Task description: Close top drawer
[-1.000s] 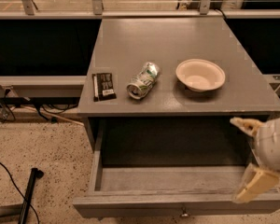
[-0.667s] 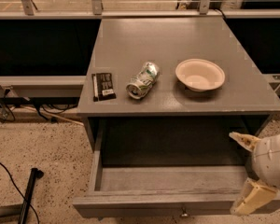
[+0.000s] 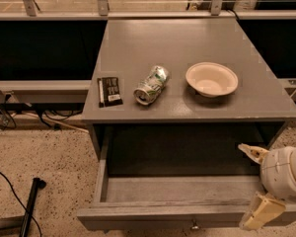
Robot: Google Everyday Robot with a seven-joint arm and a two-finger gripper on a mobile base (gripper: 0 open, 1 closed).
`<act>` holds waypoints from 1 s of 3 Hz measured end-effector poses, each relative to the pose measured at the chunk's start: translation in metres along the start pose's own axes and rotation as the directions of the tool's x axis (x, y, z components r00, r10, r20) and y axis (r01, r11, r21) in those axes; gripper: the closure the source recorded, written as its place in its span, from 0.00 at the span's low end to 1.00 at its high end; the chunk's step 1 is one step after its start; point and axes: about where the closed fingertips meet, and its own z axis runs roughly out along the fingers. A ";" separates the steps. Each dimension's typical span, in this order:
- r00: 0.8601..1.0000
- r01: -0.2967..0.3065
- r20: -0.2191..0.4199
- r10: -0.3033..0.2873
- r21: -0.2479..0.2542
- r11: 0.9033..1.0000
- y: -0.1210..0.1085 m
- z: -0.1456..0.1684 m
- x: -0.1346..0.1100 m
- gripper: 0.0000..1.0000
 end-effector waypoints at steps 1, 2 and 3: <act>1.000 -0.023 -0.019 0.022 -0.036 0.999 -0.004 0.020 0.006 0.00; 1.000 -0.018 -0.016 0.017 -0.060 0.998 -0.001 0.054 0.014 0.16; 1.000 -0.004 0.013 0.004 -0.018 1.000 0.004 0.075 0.012 0.38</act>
Offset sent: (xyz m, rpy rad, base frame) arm 0.0279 0.0130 -0.0980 0.0051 0.0703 0.0257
